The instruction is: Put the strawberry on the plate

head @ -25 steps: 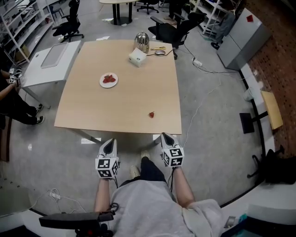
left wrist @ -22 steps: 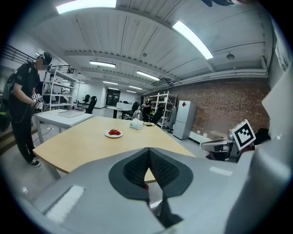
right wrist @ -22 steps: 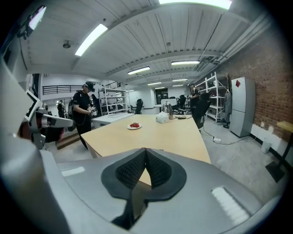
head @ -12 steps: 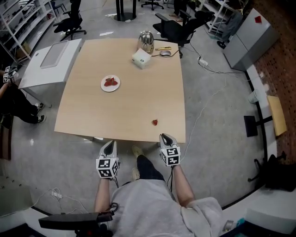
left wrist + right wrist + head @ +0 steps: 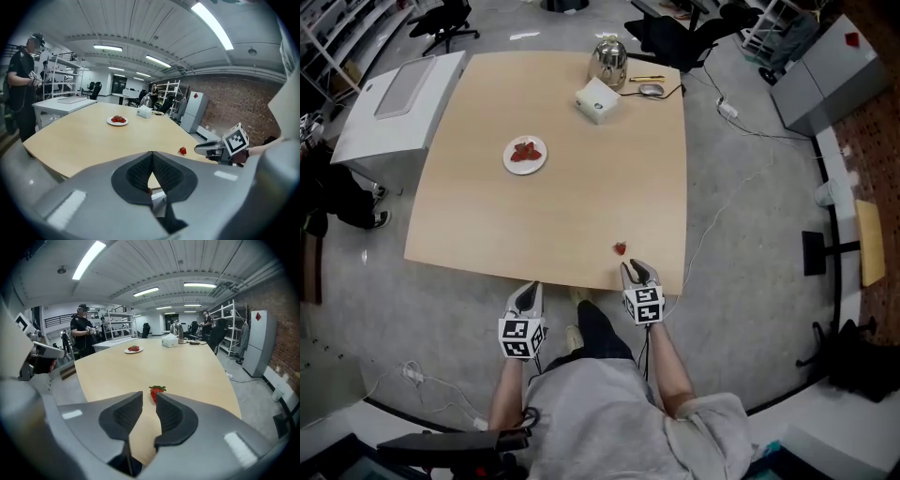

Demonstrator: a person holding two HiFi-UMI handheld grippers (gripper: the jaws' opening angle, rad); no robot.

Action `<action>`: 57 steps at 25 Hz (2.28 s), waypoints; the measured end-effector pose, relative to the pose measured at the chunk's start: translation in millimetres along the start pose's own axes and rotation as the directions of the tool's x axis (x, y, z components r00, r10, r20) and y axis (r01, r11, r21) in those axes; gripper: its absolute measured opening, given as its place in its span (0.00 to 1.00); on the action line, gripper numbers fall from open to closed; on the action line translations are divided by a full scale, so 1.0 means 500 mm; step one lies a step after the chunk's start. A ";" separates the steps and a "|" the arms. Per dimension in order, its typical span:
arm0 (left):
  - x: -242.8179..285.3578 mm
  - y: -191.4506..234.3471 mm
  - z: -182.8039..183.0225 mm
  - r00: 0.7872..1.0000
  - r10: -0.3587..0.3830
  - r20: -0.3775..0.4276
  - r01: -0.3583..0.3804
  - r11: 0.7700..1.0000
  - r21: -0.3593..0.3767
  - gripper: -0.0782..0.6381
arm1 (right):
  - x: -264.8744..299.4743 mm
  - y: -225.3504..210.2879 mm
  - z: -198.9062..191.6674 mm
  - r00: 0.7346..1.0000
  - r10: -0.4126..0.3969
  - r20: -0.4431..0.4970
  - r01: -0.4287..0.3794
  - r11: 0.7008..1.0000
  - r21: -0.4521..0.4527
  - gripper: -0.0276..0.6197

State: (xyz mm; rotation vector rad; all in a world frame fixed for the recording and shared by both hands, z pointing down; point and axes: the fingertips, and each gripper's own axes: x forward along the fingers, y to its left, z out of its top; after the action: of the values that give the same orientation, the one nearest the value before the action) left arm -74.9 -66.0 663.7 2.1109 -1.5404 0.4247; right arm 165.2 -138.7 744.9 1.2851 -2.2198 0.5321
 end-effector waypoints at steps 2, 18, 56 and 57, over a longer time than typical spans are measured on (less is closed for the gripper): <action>0.008 0.001 -0.004 1.000 0.003 -0.012 -0.003 1.000 -0.010 0.14 | 0.018 -0.007 -0.002 1.000 0.007 -0.018 -0.007 1.000 0.002 0.21; 0.050 0.019 -0.010 0.998 0.014 -0.056 -0.017 0.999 -0.050 0.14 | 0.122 -0.029 -0.024 0.987 0.057 -0.148 -0.055 0.998 0.015 0.31; 0.030 0.146 0.006 0.985 0.172 -0.017 -0.172 0.966 -0.195 0.14 | 0.269 0.126 0.247 0.966 0.252 -0.057 -0.258 0.953 -0.159 0.26; 0.030 0.151 0.006 0.983 0.180 -0.016 -0.180 0.963 -0.201 0.14 | 0.279 0.136 0.257 0.963 0.264 -0.056 -0.269 0.948 -0.170 0.26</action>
State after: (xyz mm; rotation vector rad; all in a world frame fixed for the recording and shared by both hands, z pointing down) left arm -142.1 -97.8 684.3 1.8266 -1.7080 0.3129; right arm 16.9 -273.5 723.1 0.8861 -2.3691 0.4382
